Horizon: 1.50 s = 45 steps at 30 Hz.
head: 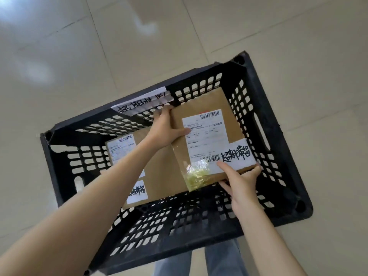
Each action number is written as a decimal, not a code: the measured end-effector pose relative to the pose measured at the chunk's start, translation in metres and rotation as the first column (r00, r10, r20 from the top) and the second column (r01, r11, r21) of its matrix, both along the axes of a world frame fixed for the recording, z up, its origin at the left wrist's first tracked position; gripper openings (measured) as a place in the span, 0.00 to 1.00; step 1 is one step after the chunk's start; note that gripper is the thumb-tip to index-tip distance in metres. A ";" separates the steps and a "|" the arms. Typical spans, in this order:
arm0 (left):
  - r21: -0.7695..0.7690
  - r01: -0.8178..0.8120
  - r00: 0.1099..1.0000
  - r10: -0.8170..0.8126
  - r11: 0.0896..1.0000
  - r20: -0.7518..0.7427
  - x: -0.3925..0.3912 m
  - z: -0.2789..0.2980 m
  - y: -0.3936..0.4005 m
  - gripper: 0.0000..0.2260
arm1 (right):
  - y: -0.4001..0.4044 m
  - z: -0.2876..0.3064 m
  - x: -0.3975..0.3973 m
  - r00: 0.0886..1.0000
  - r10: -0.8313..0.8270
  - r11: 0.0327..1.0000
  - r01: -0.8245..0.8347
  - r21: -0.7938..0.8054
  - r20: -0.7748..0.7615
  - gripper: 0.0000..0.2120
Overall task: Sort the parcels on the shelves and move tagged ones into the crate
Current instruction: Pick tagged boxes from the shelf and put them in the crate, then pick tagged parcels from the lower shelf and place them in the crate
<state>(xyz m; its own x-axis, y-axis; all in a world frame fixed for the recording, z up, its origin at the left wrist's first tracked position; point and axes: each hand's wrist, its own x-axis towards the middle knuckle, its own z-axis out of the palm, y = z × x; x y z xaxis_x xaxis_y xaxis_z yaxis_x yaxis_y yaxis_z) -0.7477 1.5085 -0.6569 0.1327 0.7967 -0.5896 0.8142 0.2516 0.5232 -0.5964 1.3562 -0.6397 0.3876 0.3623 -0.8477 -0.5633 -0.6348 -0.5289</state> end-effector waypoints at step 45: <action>0.531 0.377 0.771 -0.575 0.759 0.273 0.161 0.378 -0.082 0.40 | -0.067 0.321 0.103 0.908 -0.263 0.911 0.123 0.393 0.327 0.50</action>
